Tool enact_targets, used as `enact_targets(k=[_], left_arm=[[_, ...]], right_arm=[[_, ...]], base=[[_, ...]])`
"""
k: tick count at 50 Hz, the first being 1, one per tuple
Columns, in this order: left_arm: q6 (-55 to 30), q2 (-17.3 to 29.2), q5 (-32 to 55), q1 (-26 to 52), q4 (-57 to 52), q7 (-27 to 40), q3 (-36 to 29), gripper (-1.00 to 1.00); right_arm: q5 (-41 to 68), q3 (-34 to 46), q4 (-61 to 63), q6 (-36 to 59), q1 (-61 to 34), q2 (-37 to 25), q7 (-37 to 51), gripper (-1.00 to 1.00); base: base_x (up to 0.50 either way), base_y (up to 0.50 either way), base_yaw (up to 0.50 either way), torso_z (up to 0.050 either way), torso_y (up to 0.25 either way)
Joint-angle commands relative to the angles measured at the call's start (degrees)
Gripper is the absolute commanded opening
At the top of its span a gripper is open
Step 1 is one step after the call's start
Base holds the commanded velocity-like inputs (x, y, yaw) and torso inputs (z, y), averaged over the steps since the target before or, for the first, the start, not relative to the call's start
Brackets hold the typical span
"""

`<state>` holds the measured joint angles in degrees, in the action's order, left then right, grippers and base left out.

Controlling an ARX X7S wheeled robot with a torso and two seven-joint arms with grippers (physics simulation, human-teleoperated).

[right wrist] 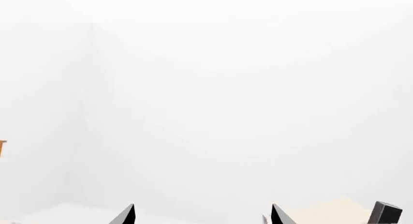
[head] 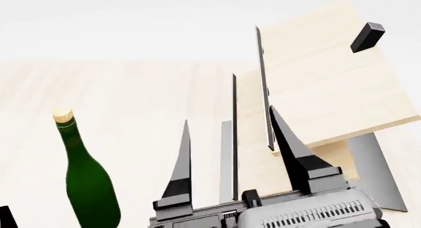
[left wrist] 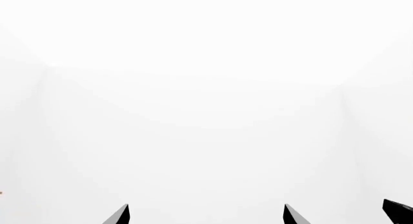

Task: Put the wine bottle on the wine rack.

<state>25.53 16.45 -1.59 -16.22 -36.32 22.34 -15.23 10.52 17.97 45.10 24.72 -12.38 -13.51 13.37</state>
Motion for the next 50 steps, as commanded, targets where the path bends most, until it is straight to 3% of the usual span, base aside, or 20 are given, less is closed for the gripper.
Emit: enact_targets(k=[1, 7, 11, 25, 36, 50], left_arm=[[-0.48, 0.31, 0.00, 0.10, -0.48, 0.37, 0.03, 1.00], [-0.43, 0.38, -0.01, 0.14, -0.42, 0.61, -0.01, 1.00], [-0.33, 0.44, -0.12, 0.09, -0.33, 0.72, -0.16, 1.00], [-0.40, 0.59, -0.47, 0.30, 0.03, 1.04, -0.59, 1.00], [-0.30, 0.83, -0.53, 0.32, 0.00, 1.30, -0.81, 1.00], [0.03, 0.97, -0.73, 0.81, 1.01, 1.54, -1.31, 1.00]], right_arm=[[4.54, 2.70, -2.51, 13.94, -12.42, -0.16, -4.69, 1.00], [7.41, 2.03, -6.95, 16.08, -16.28, 1.75, -6.04, 1.00], [6.24, 4.83, -11.11, 11.09, -18.45, 0.60, -9.96, 1.00], [23.90, -0.10, -20.64, 27.71, -26.89, 3.49, -18.18, 1.00], [33.51, -2.68, -26.11, 33.62, -30.50, 4.86, -23.45, 1.00], [36.64, -3.03, -33.74, 36.20, -35.65, 7.22, -24.06, 1.00]], base=[[0.00, 0.00, 0.00, 0.000, 0.000], [0.00, 0.00, 0.00, 0.000, 0.000], [0.00, 0.00, 0.00, 0.000, 0.000], [0.00, 0.00, 0.00, 0.000, 0.000], [0.00, 0.00, 0.00, 0.000, 0.001], [0.00, 0.00, 0.00, 0.000, 0.000]])
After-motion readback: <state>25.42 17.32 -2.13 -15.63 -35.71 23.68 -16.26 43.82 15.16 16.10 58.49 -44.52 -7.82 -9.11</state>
